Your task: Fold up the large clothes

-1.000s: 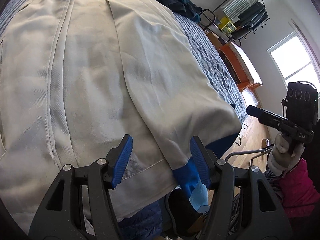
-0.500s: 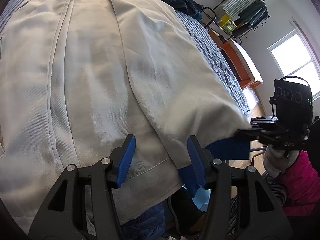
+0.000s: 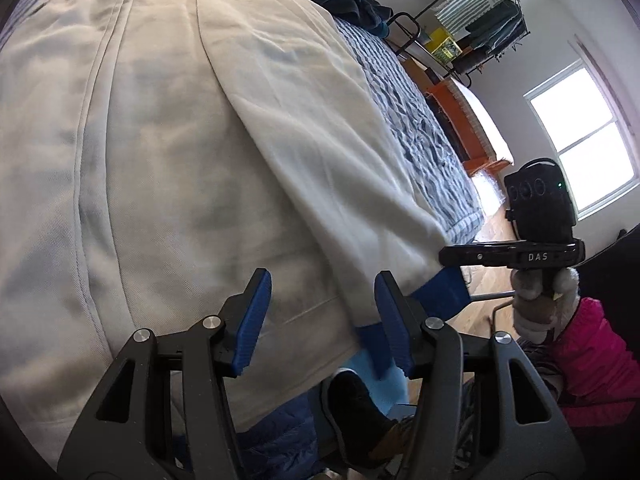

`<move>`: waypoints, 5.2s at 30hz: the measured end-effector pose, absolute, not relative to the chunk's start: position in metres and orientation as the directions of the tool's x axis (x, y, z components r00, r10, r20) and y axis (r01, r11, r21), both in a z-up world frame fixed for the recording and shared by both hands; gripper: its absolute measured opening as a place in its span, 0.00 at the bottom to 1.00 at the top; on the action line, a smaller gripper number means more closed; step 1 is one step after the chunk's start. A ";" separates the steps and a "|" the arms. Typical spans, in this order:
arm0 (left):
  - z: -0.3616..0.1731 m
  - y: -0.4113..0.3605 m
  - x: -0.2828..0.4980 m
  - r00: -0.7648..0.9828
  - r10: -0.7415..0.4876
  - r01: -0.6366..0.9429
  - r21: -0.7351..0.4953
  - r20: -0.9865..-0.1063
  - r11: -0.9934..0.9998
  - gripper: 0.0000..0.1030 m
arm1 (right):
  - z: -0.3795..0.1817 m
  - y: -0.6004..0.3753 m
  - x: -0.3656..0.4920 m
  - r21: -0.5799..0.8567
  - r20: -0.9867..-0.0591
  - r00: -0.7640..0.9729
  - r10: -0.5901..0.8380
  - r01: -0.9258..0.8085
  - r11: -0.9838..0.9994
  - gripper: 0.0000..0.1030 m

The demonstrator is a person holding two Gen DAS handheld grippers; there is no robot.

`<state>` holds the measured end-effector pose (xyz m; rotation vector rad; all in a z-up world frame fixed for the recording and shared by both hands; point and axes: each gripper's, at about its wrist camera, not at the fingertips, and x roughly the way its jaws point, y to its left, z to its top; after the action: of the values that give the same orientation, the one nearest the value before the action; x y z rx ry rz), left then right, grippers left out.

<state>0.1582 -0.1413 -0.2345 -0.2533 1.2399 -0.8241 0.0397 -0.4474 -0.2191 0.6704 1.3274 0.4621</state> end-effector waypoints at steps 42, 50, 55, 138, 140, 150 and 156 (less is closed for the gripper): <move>-0.222 -0.189 0.129 0.221 -0.598 0.554 -0.405 -0.771 0.727 0.52 | -0.223 -0.423 0.059 0.598 -0.764 0.319 0.561 0.021 0.801 0.44; -0.247 -0.205 0.140 0.265 -0.499 0.547 -0.298 -0.825 0.783 0.47 | -0.203 -0.413 0.059 0.621 -0.717 0.384 0.581 -0.026 0.783 0.13; -0.242 -0.205 0.135 0.281 -0.507 0.567 -0.286 -0.815 0.773 0.46 | -0.206 -0.413 0.063 0.651 -0.704 0.366 0.608 -0.010 0.759 0.34; -0.191 0.047 0.155 0.549 -0.477 0.047 -0.544 -0.686 0.837 0.46 | -0.210 -0.164 0.146 0.429 -0.835 0.121 0.536 -0.467 0.773 0.13; -0.193 0.040 0.160 0.531 -0.498 0.067 -0.552 -0.686 0.831 0.46 | -0.206 -0.173 0.147 0.478 -0.807 0.112 0.580 -0.455 0.751 0.21; -0.203 -0.029 0.175 0.426 -0.552 0.224 -0.507 -0.717 0.832 0.59 | -0.168 -0.235 0.137 0.513 -0.747 0.219 0.628 -0.412 0.753 0.44; -0.219 -0.062 0.190 0.380 -0.533 0.271 -0.460 -0.756 0.846 0.59 | -0.152 -0.285 0.168 0.497 -0.732 0.353 0.582 -0.308 0.811 0.62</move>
<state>0.1896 -0.0616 -0.2189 -0.2789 1.0650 -0.5216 0.1678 -0.2855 -0.1522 0.2945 1.0646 0.5865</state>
